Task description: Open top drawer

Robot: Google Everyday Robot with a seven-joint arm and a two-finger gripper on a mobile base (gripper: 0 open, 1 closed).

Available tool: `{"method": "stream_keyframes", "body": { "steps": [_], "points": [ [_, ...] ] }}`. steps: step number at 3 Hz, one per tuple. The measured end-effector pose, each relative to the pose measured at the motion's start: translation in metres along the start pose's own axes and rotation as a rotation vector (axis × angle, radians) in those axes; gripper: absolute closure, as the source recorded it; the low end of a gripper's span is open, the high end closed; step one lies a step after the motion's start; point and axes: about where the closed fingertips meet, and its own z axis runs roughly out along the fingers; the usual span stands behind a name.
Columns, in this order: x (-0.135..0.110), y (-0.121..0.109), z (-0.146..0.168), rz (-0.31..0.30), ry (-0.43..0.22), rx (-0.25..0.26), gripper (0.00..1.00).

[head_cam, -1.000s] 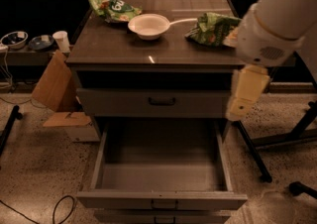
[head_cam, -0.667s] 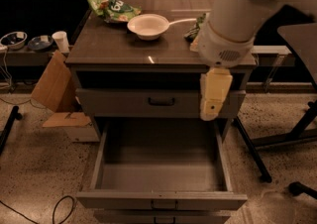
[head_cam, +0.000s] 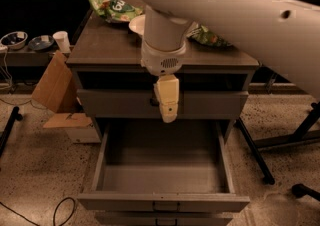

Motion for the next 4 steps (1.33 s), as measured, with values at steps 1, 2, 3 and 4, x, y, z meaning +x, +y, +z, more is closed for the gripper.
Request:
{"method": "stream_keyframes", "body": {
  "steps": [1, 2, 3, 4],
  "points": [
    [-0.024, -0.014, 0.035, -0.031, 0.005, -0.012, 0.0],
    [-0.039, -0.026, 0.072, -0.004, 0.006, -0.005, 0.0],
    [-0.044, -0.026, 0.112, 0.026, 0.006, -0.008, 0.0],
    [-0.044, -0.026, 0.112, 0.026, 0.006, -0.008, 0.0]
  ]
}}
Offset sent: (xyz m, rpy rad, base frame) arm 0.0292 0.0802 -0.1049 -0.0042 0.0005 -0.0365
